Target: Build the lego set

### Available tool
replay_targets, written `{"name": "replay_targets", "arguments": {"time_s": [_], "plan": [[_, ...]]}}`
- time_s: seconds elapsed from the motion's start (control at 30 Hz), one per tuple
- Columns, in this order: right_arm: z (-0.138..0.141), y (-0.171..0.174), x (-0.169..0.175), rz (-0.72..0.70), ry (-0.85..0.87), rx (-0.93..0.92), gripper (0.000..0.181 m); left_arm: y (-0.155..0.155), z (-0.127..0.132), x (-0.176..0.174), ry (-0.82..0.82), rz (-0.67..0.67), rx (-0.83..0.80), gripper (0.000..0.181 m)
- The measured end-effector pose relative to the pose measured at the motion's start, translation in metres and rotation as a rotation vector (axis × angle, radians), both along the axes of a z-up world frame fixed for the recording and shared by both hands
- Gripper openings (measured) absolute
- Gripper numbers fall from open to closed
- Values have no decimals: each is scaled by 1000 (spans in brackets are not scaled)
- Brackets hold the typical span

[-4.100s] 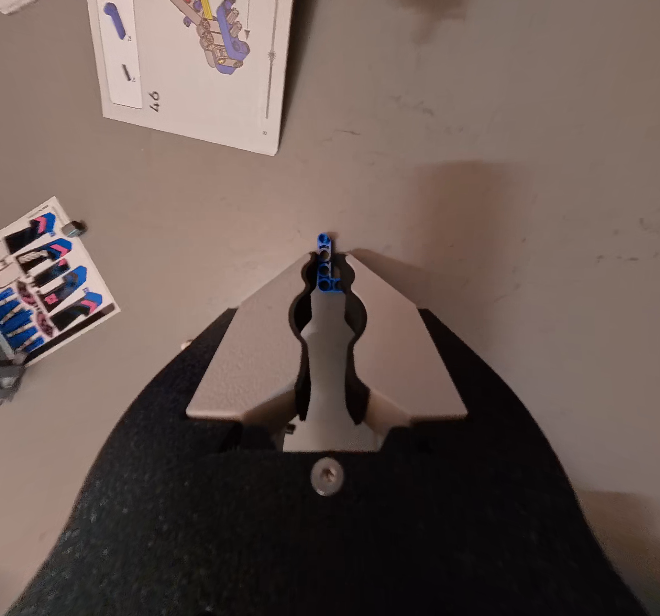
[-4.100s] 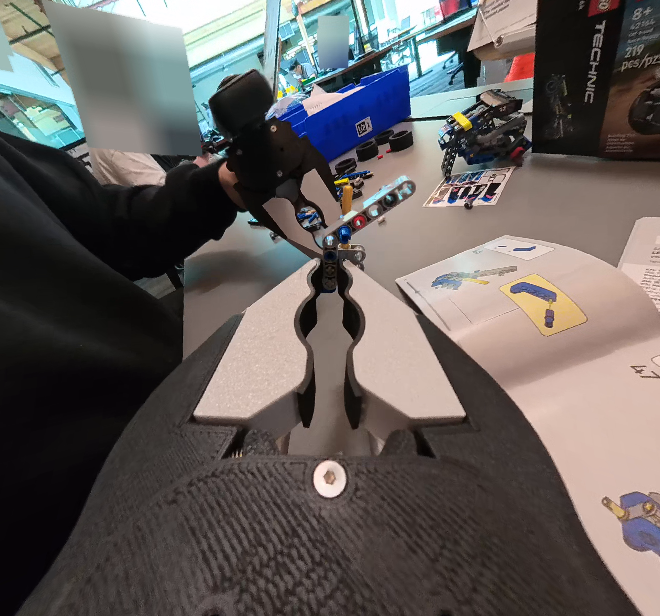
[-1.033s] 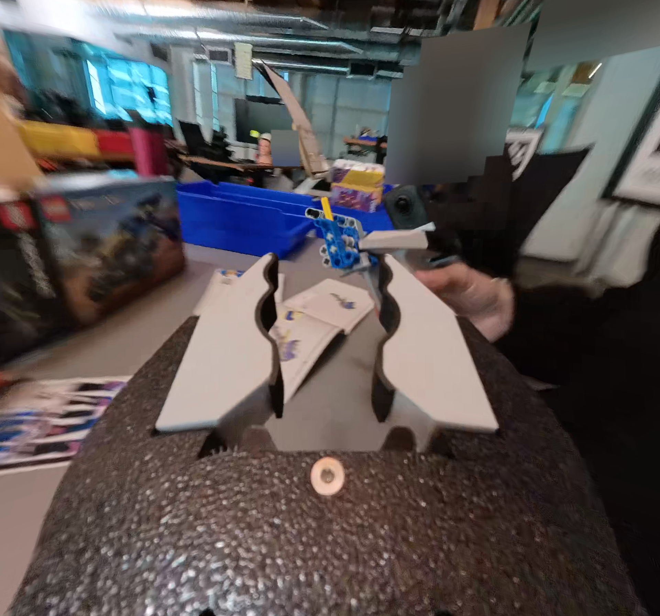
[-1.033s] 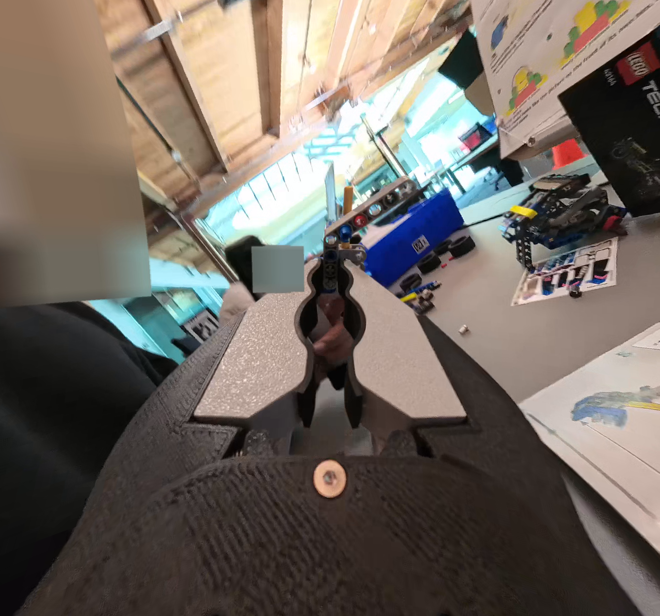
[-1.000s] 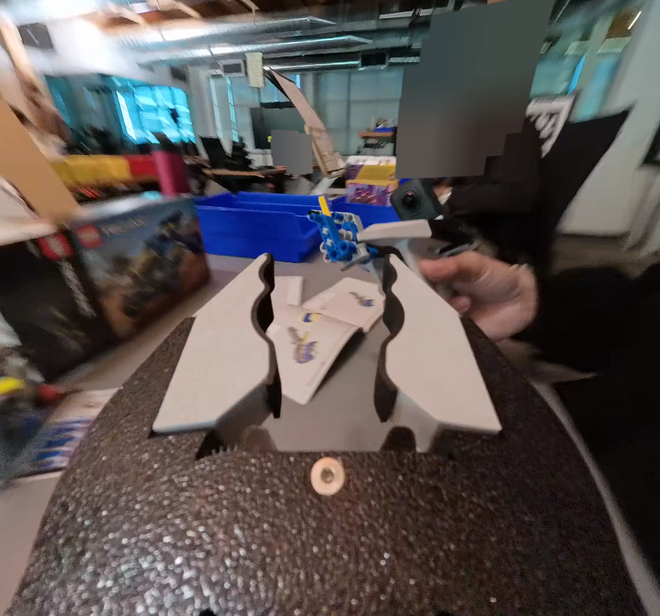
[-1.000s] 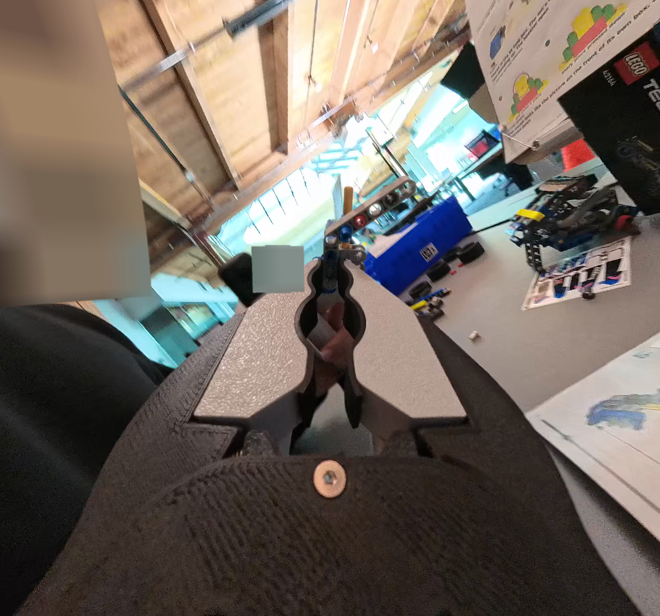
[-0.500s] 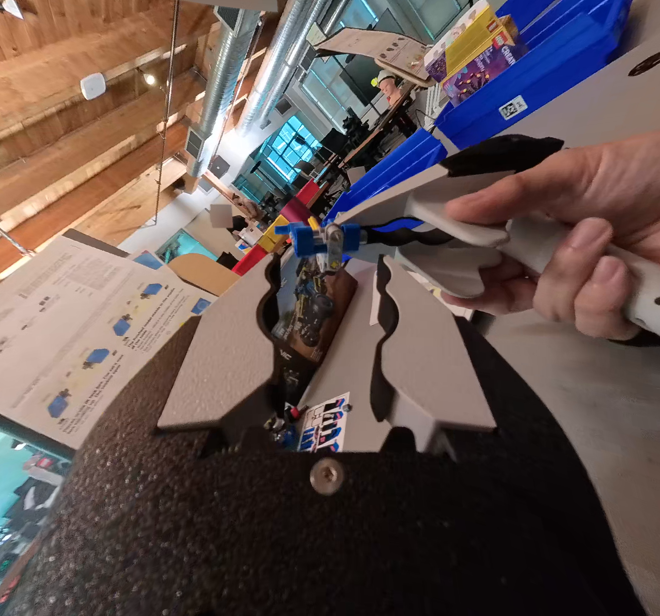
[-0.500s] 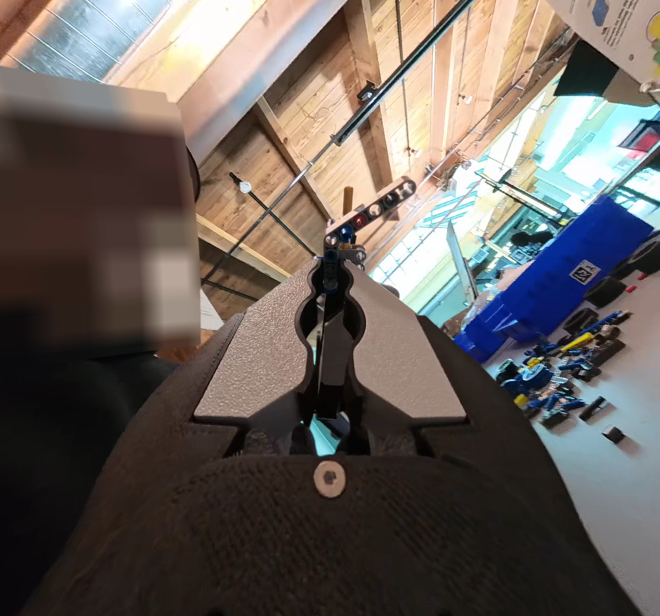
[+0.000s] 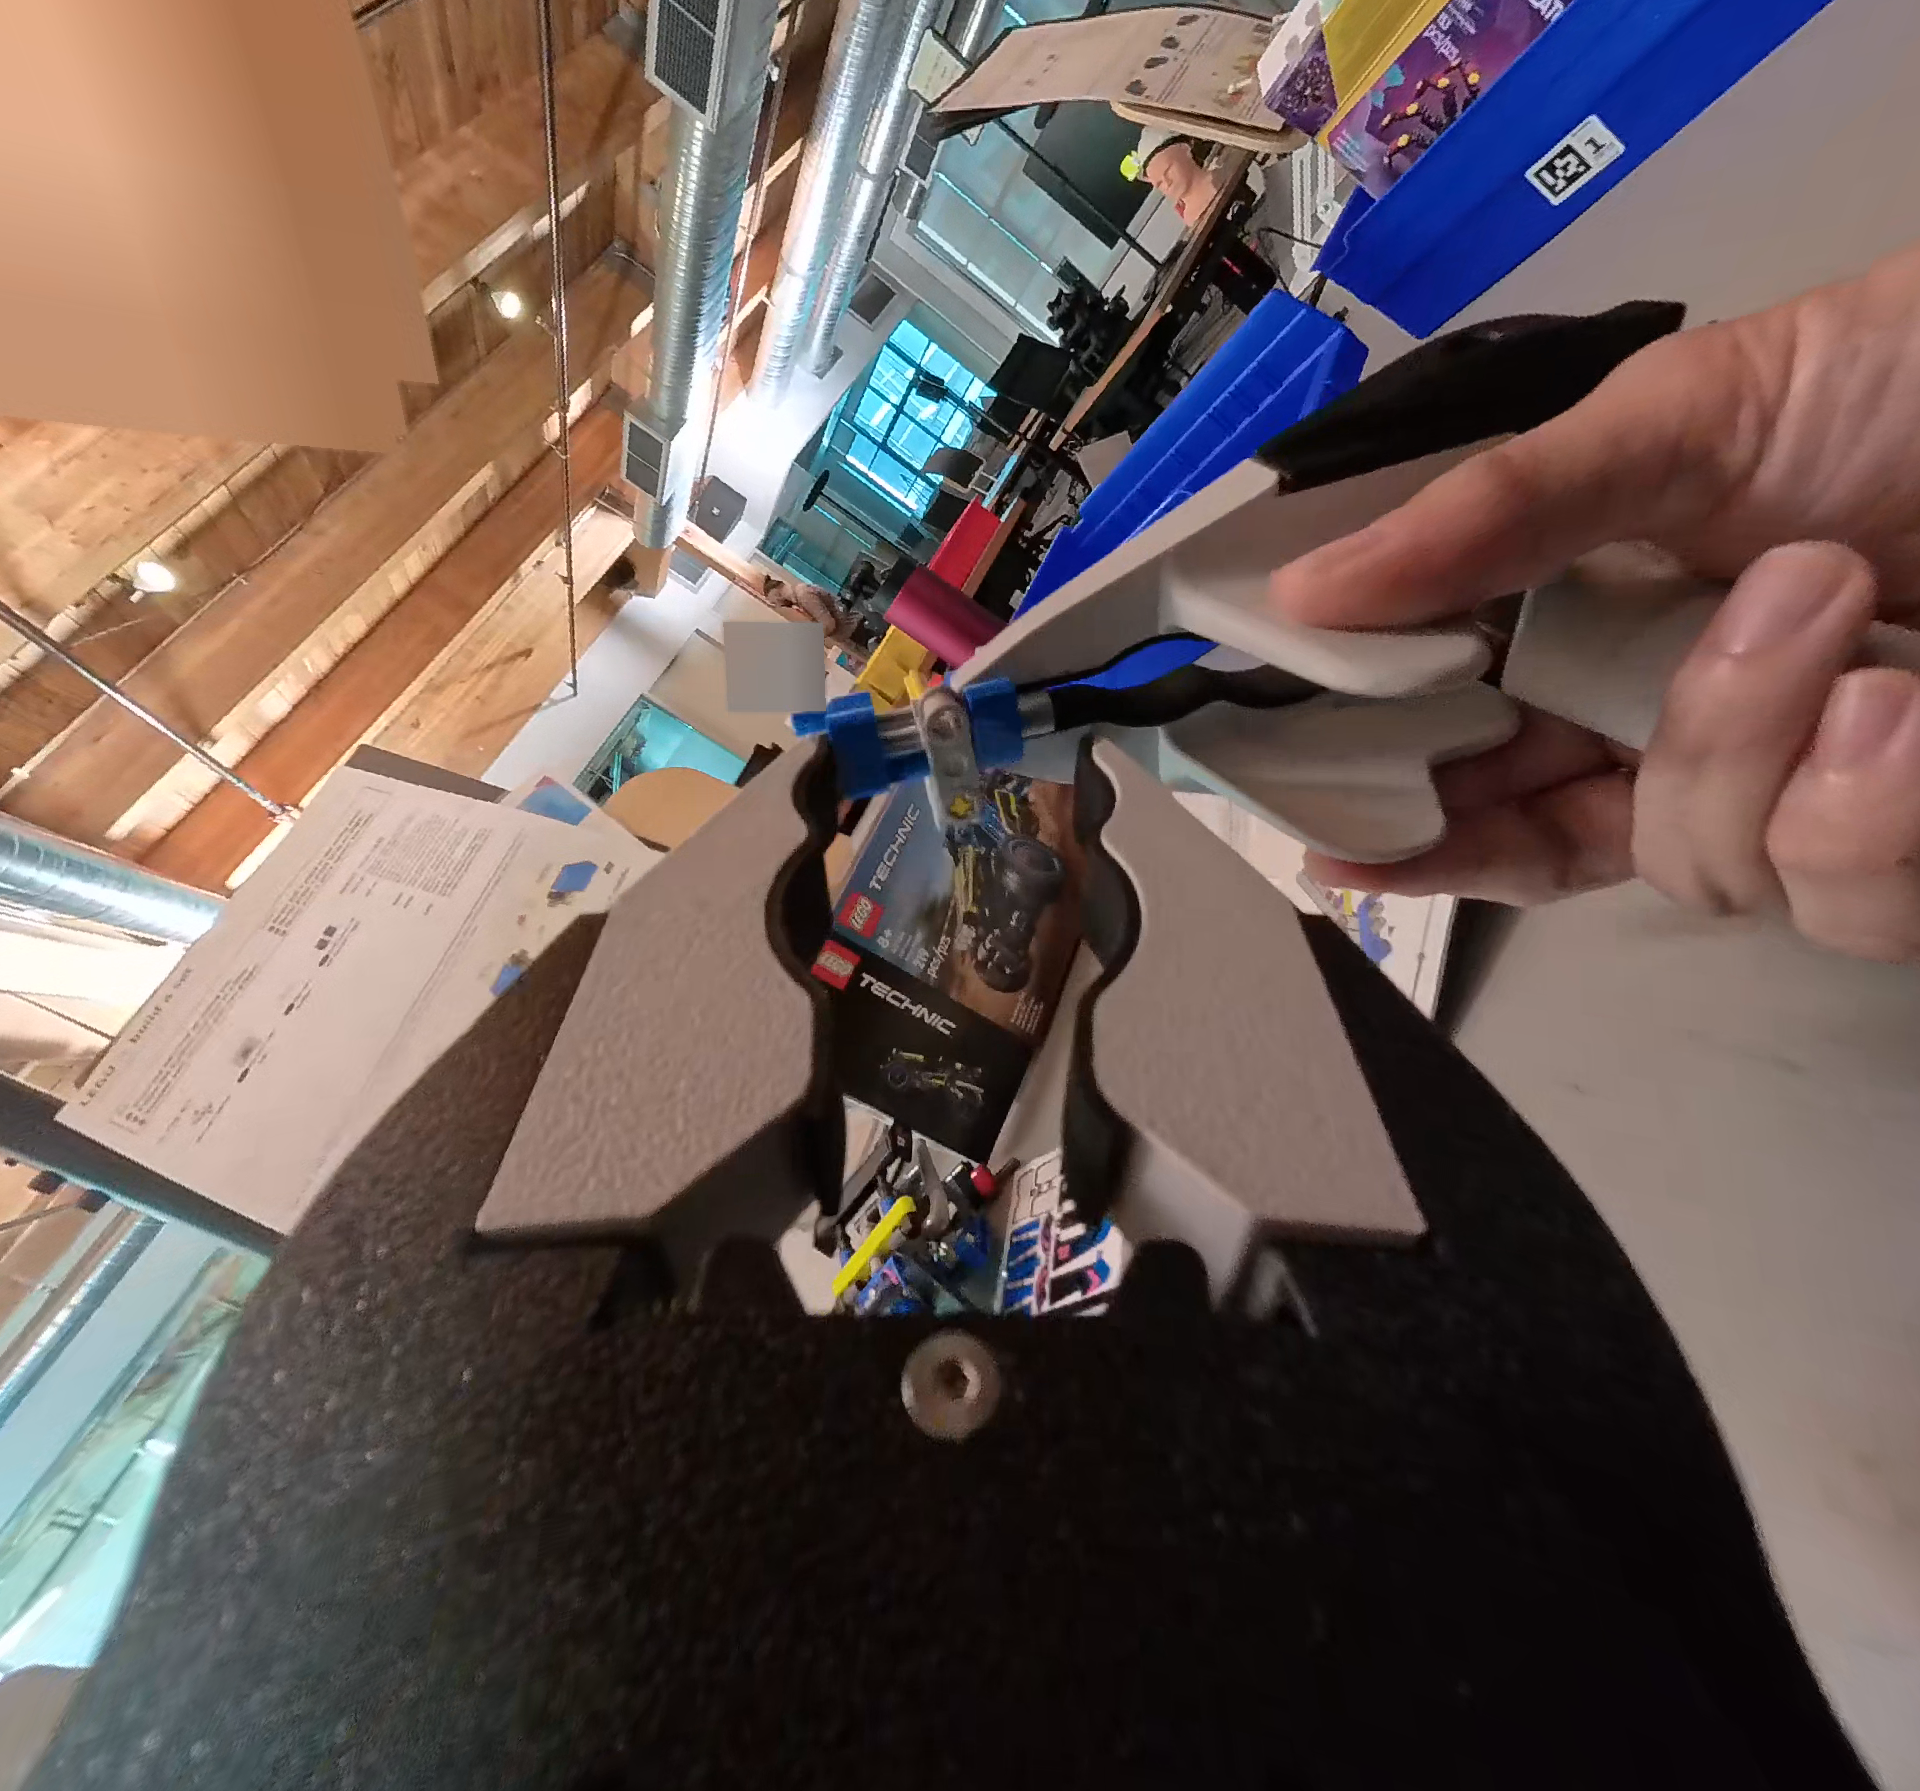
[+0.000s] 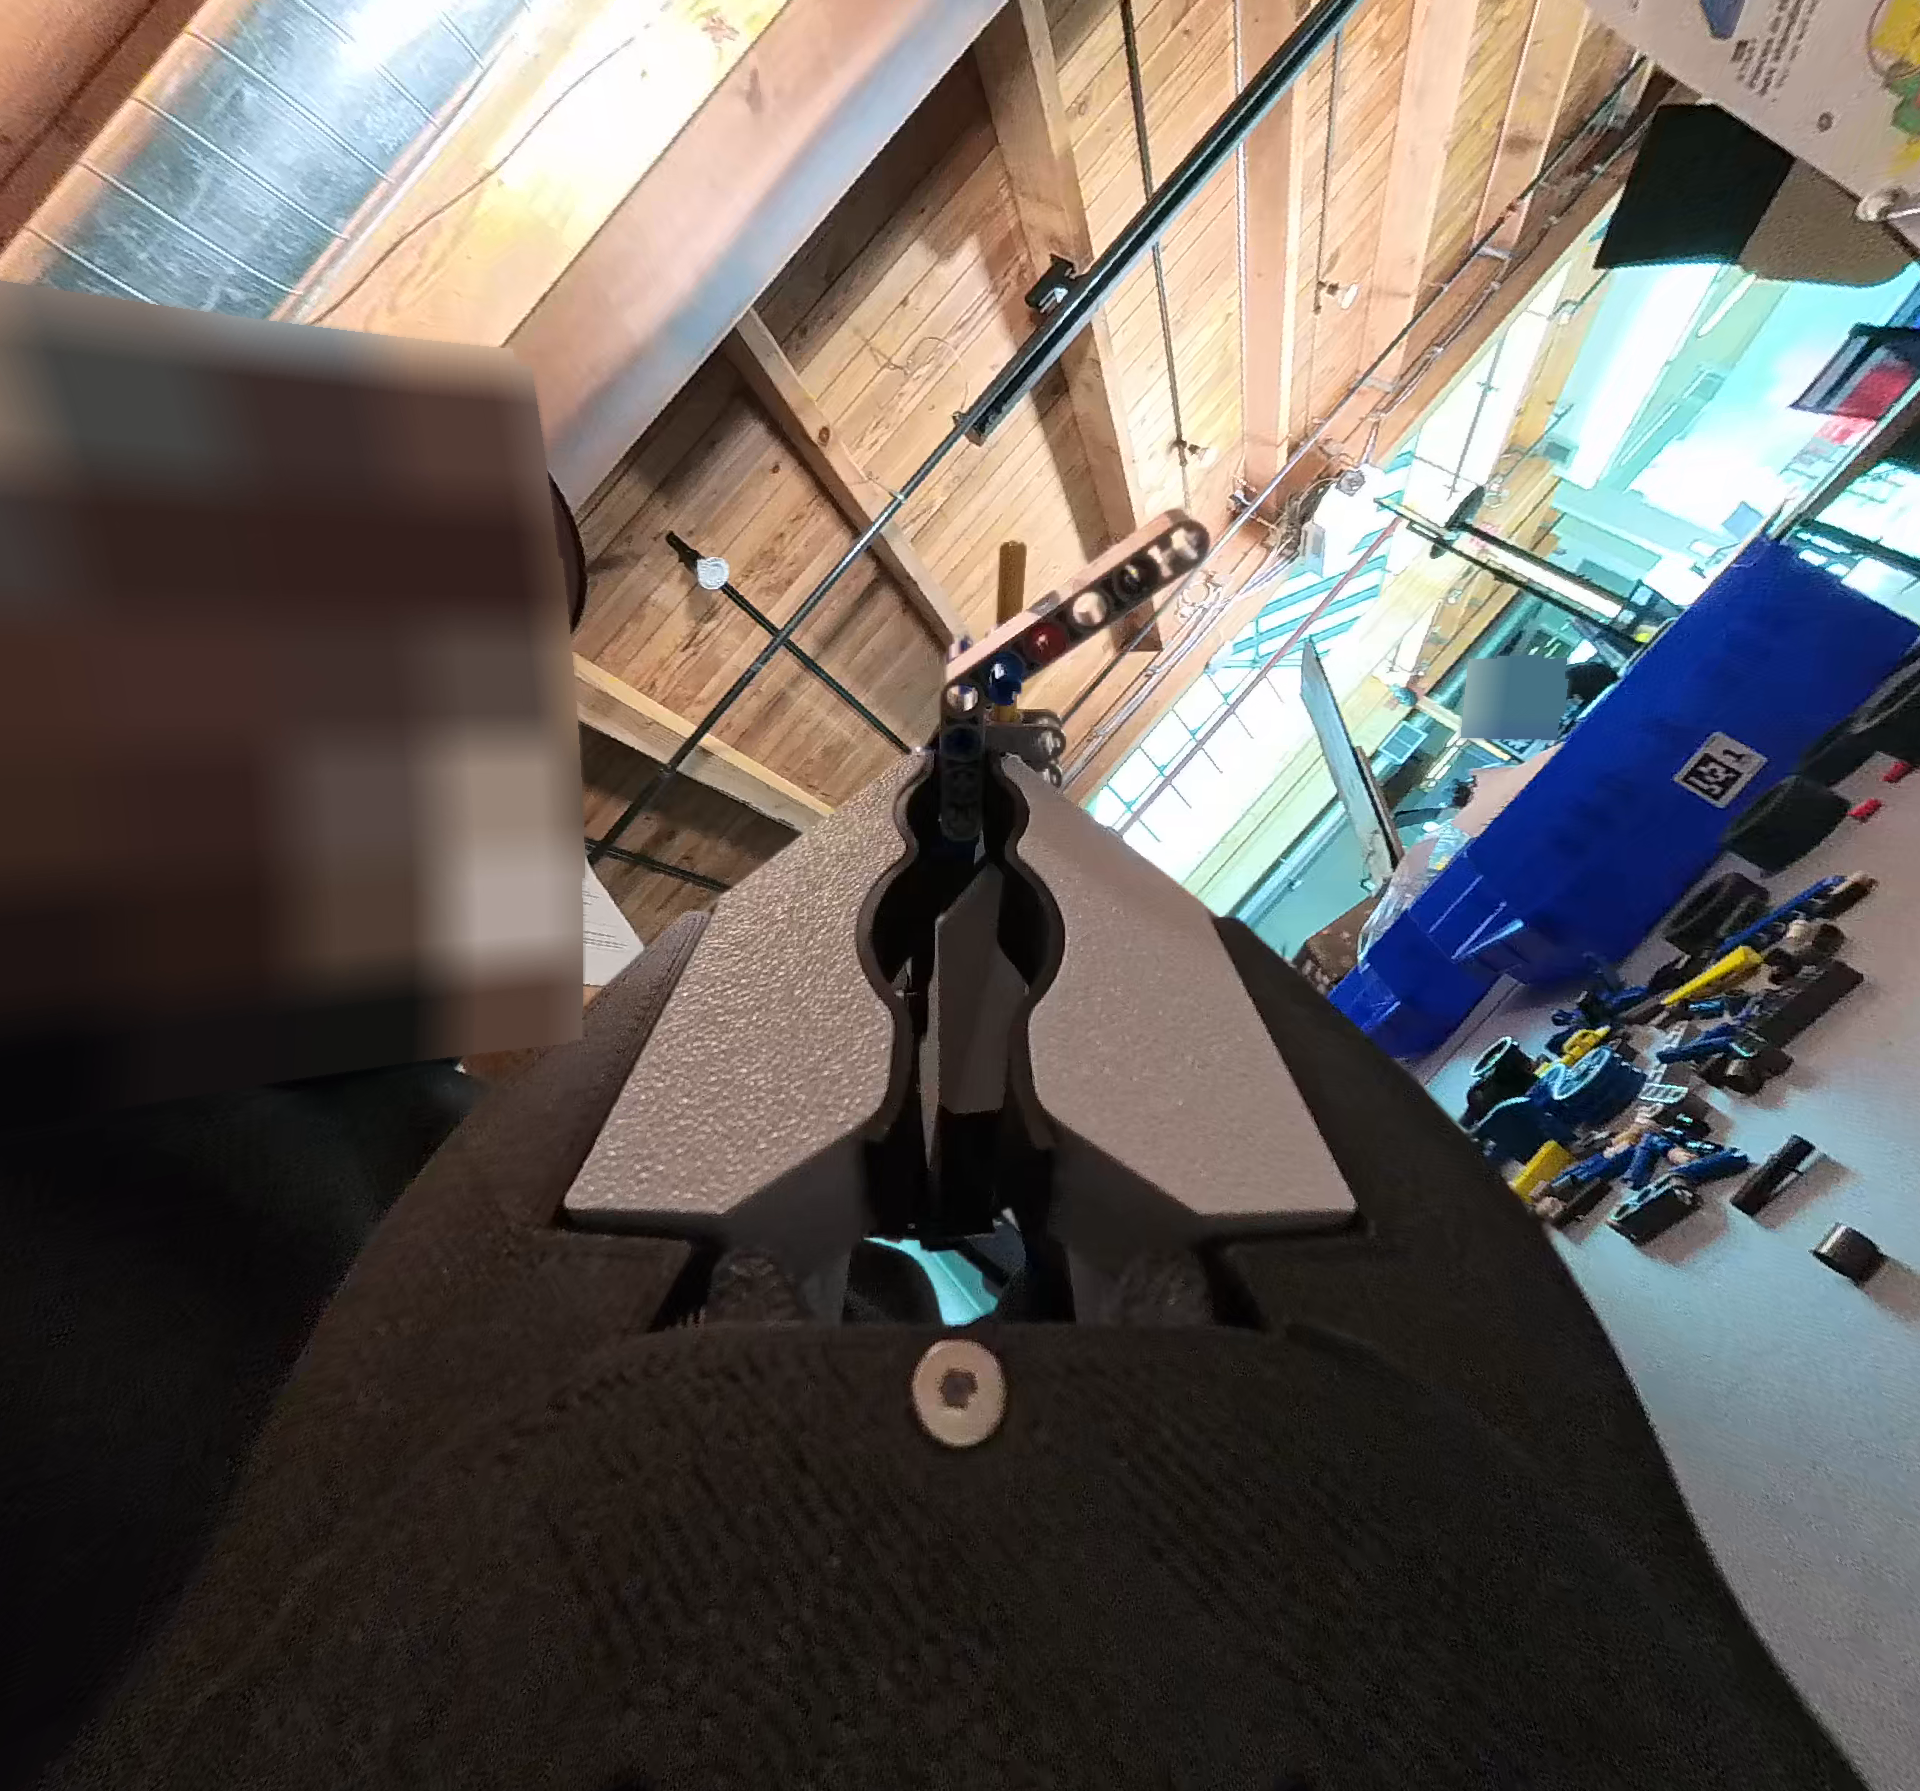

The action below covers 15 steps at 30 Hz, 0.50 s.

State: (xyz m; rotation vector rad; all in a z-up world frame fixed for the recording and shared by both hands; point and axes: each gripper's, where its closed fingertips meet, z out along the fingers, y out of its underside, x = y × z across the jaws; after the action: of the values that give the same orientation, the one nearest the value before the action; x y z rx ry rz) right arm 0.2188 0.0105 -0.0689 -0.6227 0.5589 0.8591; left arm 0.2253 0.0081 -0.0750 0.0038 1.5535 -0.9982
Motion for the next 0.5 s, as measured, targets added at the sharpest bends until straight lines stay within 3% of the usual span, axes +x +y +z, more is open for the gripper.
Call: {"name": "replay_targets", "arguments": {"time_s": [0.13,0.27,0.4,0.5], "plan": [[-1,2,0,-19,-1,-38,6,5,2,0,19,-11,-27,31],[-5,4,4,-33,43,-45,6,6,-3,5,48,2,-38,32],[-7,8,5,-49,63,-68,6,7,-8,5,76,4,-70,44],[-7,9,5,-73,48,-102,6,12,-5,5,59,19,-70,32]]}}
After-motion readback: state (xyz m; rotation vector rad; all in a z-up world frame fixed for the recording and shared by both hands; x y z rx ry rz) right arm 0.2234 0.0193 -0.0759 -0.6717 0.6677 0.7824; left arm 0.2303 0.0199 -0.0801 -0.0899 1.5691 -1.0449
